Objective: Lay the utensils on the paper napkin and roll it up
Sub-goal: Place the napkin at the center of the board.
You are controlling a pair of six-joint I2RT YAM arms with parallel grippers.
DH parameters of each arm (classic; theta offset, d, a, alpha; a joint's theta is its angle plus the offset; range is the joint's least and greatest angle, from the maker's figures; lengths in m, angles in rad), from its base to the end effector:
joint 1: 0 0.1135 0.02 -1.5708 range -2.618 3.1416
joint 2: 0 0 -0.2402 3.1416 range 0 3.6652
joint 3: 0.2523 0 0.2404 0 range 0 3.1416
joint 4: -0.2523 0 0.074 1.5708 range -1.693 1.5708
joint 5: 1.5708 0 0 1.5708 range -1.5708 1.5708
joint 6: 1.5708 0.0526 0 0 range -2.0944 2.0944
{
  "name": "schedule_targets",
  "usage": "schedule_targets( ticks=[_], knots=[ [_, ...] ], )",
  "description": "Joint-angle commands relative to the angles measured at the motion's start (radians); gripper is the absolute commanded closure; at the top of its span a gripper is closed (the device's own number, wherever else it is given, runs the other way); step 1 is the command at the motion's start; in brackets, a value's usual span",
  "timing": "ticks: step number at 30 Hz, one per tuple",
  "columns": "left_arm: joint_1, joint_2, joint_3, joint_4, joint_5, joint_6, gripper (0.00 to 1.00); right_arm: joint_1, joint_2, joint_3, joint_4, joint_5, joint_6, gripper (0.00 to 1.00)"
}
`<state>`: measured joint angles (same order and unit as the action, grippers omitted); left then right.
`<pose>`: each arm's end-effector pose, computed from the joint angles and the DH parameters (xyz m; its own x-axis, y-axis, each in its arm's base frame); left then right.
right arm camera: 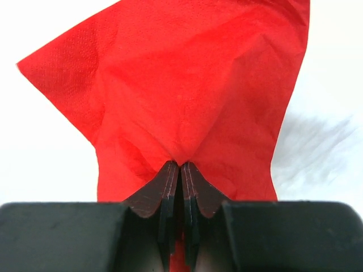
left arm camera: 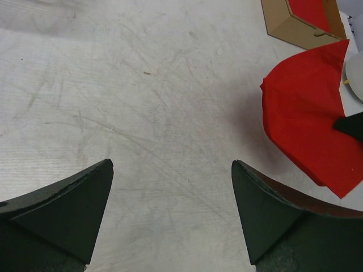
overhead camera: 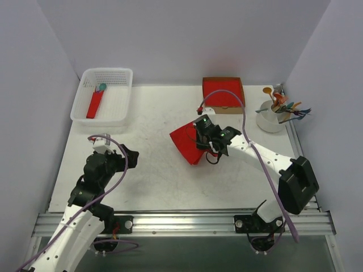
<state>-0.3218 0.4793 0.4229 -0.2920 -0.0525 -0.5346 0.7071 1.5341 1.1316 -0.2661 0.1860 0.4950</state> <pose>0.1542 -0.0485 0.2279 -0.4158 -0.3977 -0.8179 0.0665 0.8836 -0.4635 0.2705 0.2184 0.2397 -0.6656 0.0453 -0.7450 -0.2408 0.9317 0.2719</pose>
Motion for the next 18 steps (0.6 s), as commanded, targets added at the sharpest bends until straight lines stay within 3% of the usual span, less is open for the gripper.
schedule_targets(
  ticks=[1, 2, 4, 6, 13, 18],
  knots=[
    [-0.005, 0.002, 0.016, 0.042, -0.001, 0.015, 0.05, 0.054, -0.087, -0.062, 0.002, 0.015, 0.069, 0.91],
    [-0.005, 0.001, 0.016, 0.043, 0.000, 0.016, 0.05, 0.063, -0.095, -0.076, 0.005, 0.012, 0.077, 0.88],
    [-0.006, 0.001, 0.016, 0.044, 0.000, 0.016, 0.05, 0.084, -0.112, -0.114, 0.019, 0.012, 0.094, 0.65],
    [-0.010, 0.004, 0.016, 0.047, 0.005, 0.016, 0.05, 0.097, -0.129, -0.138, 0.034, 0.020, 0.108, 0.55],
    [-0.031, 0.054, 0.034, 0.056, 0.025, 0.004, 0.05, 0.098, -0.189, -0.196, 0.047, 0.035, 0.120, 0.52],
    [-0.144, 0.183, 0.083, 0.073, -0.027, -0.033, 0.04, 0.077, -0.189, -0.228, 0.037, 0.079, 0.119, 0.60]
  ],
)
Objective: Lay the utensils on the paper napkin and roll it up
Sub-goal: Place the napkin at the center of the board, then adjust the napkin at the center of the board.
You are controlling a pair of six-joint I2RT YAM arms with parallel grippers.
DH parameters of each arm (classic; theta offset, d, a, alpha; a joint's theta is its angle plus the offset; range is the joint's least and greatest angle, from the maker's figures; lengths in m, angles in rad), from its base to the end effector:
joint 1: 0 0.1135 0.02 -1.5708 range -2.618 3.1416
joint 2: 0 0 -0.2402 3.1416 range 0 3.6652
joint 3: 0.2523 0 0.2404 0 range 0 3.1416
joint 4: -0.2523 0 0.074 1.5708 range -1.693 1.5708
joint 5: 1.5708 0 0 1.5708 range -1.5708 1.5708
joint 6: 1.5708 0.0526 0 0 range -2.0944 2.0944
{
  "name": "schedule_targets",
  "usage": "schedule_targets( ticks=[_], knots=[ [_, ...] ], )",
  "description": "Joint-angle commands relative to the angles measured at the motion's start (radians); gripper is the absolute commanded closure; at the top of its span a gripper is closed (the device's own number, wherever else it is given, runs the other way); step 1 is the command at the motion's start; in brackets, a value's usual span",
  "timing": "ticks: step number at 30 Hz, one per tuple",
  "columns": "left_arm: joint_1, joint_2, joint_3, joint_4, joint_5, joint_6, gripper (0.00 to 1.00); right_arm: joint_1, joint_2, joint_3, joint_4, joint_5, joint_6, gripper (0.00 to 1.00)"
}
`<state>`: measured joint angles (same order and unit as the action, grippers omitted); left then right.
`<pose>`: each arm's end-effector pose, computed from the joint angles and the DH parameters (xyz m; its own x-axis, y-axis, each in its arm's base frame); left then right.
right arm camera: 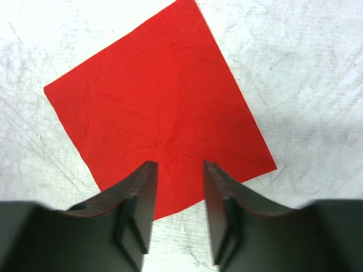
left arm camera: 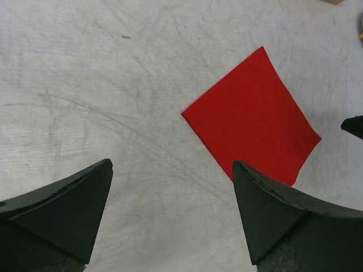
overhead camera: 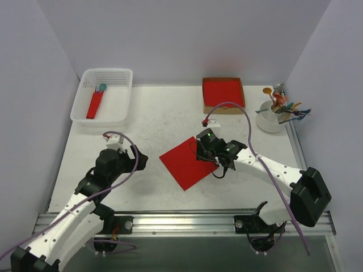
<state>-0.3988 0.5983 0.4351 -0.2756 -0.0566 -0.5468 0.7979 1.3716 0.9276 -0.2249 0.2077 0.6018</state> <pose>0.1629 -0.0654 0.2164 -0.5115 -0.3478 -0.7858 0.0873 0.8887 -0.4502 0.2220 0.2121 0.2253 -0.6895 0.0864 -0.7191 -0.2392 0.9100 0.3387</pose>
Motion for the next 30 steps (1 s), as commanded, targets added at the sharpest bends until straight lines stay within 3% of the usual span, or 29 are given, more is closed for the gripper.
schedule_targets(
  ticks=[1, 5, 8, 9, 12, 13, 15, 16, 19, 23, 30],
  knots=[
    [-0.136, 0.086, 0.085, 0.055, -0.076, -0.025, 0.03, -0.041, -0.025, -0.042, 0.007, 0.047, 0.009, 0.65],
    [-0.344, 0.233, 0.155, 0.062, -0.219, -0.051, 0.00, -0.095, -0.022, -0.094, 0.047, 0.021, -0.007, 0.76],
    [-0.438, 0.338, 0.203, 0.081, -0.285, -0.074, 0.10, -0.135, -0.025, -0.131, 0.076, -0.005, 0.001, 0.86],
    [-0.448, 0.365, 0.211, 0.084, -0.292, -0.082, 0.13, -0.152, -0.026, -0.160, 0.084, -0.019, 0.006, 0.94],
    [-0.453, 0.454, 0.246, 0.101, -0.298, -0.090, 0.22, -0.175, -0.032, -0.211, 0.120, -0.040, 0.019, 1.00],
    [-0.449, 0.472, 0.263, 0.105, -0.298, -0.091, 0.32, -0.177, -0.032, -0.220, 0.125, -0.045, 0.027, 1.00],
    [-0.446, 0.520, 0.283, 0.111, -0.301, -0.091, 0.39, -0.178, -0.035, -0.237, 0.144, -0.062, 0.041, 1.00],
    [-0.439, 0.534, 0.293, 0.111, -0.298, -0.090, 0.49, -0.180, -0.037, -0.255, 0.147, -0.068, 0.047, 1.00],
    [-0.407, 0.583, 0.324, 0.131, -0.249, -0.079, 0.59, -0.181, -0.054, -0.289, 0.174, -0.080, 0.059, 1.00],
    [-0.374, 0.656, 0.370, 0.135, -0.190, -0.065, 0.81, -0.186, -0.042, -0.303, 0.185, -0.065, 0.053, 1.00],
    [-0.370, 0.718, 0.415, 0.122, -0.193, -0.053, 0.85, -0.204, 0.023, -0.316, 0.205, -0.053, 0.041, 1.00]
  ],
)
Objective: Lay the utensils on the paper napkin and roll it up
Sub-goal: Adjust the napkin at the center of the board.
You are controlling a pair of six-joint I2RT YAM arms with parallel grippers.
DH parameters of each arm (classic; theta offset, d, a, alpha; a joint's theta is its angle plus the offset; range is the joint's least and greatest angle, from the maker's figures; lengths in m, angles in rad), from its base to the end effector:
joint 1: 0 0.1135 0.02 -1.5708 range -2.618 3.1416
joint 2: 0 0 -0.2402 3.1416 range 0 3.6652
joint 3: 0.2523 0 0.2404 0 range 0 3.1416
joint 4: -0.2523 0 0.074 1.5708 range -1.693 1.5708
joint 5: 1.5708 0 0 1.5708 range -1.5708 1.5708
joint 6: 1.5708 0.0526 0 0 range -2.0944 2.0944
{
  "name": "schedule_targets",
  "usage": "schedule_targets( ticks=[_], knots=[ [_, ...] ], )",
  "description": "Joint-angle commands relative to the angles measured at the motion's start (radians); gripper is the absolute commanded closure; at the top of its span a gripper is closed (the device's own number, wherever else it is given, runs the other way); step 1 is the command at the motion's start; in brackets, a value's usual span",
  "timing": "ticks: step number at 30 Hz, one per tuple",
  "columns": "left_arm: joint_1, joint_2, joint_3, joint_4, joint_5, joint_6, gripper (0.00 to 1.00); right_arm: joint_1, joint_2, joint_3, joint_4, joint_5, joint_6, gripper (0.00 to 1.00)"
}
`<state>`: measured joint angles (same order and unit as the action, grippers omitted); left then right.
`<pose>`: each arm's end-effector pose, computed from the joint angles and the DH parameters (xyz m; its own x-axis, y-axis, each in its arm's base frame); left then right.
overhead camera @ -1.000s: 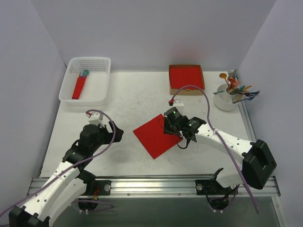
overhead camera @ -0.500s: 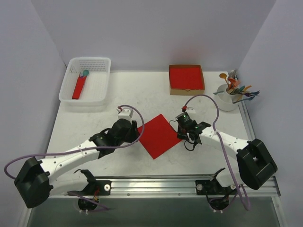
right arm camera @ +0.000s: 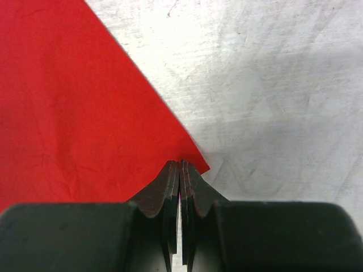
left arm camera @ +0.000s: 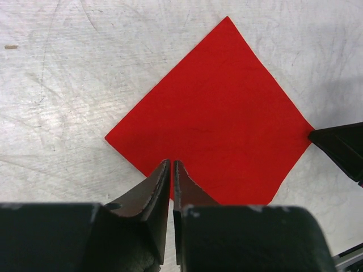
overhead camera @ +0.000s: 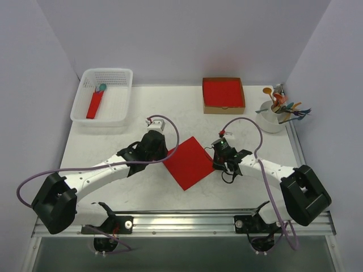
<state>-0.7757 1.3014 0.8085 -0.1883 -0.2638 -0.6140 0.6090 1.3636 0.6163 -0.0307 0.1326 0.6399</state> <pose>0.2141 -0.1908 0.2092 -0.6736 -0.1184 -0.7295 0.1753 0.9333 -0.3133 0.2271 0.1499 0.1458 -0.7542 0.1956 -0.6268 -0.0491 0.9351 0.3509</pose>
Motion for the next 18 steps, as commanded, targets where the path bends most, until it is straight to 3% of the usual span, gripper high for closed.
schedule_targets(
  ticks=[1, 8, 18],
  knots=[
    [0.007, 0.019, 0.037, 0.038, 0.014, 0.013, 0.86, -0.018, 0.040, -0.004, 0.014, 0.024, 0.000, 1.00],
    [0.024, 0.084, 0.027, 0.081, 0.034, -0.003, 0.86, -0.051, 0.123, 0.079, -0.017, 0.036, -0.043, 1.00],
    [0.070, 0.222, 0.090, 0.069, 0.060, -0.015, 0.94, -0.054, 0.163, 0.106, -0.012, 0.038, -0.068, 1.00]
  ],
)
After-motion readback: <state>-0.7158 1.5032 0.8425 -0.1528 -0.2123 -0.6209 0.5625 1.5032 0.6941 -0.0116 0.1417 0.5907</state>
